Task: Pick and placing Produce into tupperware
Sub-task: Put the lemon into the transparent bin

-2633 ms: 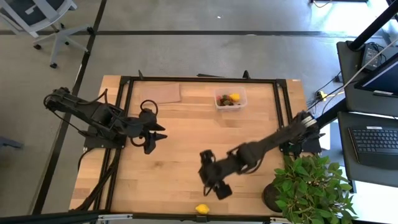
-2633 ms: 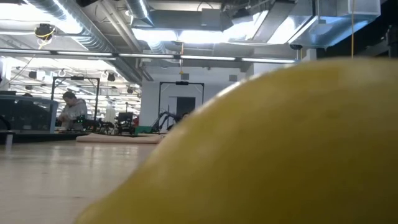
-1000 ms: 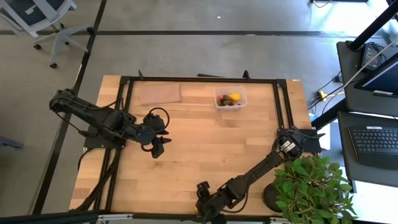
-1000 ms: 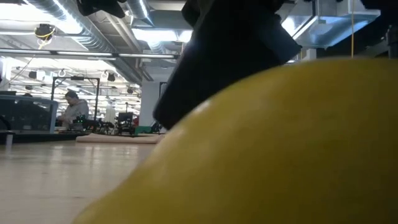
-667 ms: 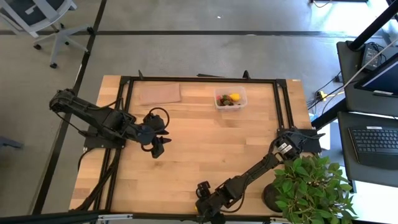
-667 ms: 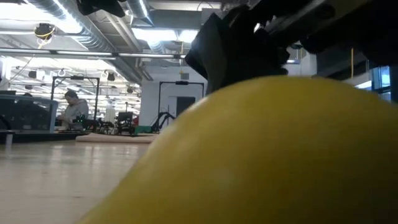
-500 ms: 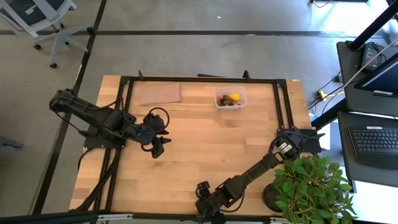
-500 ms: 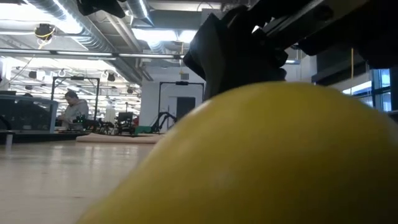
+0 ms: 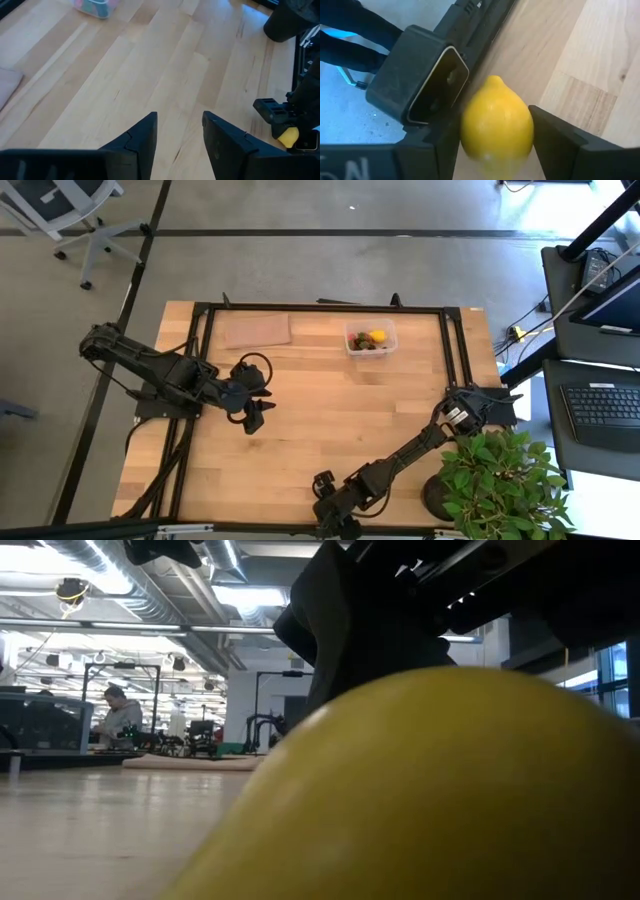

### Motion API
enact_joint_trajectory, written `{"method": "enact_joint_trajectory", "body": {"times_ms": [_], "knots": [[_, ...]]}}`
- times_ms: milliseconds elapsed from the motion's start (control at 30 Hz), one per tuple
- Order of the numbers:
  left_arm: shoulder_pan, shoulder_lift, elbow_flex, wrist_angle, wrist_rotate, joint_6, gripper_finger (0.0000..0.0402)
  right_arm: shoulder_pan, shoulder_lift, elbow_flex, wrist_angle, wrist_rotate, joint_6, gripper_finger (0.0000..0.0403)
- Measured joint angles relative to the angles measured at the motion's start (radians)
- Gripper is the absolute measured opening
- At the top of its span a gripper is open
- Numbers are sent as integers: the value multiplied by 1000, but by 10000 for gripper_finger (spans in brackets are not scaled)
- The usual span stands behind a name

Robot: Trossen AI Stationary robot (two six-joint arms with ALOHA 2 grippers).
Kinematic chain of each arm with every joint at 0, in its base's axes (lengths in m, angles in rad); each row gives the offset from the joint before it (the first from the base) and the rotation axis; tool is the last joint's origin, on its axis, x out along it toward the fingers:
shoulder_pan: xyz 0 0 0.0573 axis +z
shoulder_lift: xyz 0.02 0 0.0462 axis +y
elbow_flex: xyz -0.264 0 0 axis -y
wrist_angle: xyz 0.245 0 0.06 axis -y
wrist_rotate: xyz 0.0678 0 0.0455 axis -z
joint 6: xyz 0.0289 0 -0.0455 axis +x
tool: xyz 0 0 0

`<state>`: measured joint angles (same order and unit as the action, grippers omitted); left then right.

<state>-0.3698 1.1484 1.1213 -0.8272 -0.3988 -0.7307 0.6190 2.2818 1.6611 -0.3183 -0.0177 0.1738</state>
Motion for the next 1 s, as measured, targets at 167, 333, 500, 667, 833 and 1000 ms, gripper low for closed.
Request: {"method": "enact_joint_trajectory", "body": {"times_ms": [167, 333, 500, 667, 833, 1000], "knots": [[0, 0, 0, 0, 0, 0, 150, -3, -1, 0, -7, 1, 0, 214], [0, 0, 0, -3, 0, 0, 157, -13, -5, 0, -27, 2, 26, 212], [0, 0, 0, -3, 3, -1, 161, -59, -50, -2, -152, 9, 112, 210], [0, 0, 0, -3, 74, -4, 155, -139, -153, -1, -250, 54, 167, 215], [0, -1, 0, -3, 135, -27, 149, -245, -295, -1, -431, 230, 197, 210], [-13, -1, 0, -7, 166, -27, 148, -383, -466, 0, -657, 424, 267, 214]]}}
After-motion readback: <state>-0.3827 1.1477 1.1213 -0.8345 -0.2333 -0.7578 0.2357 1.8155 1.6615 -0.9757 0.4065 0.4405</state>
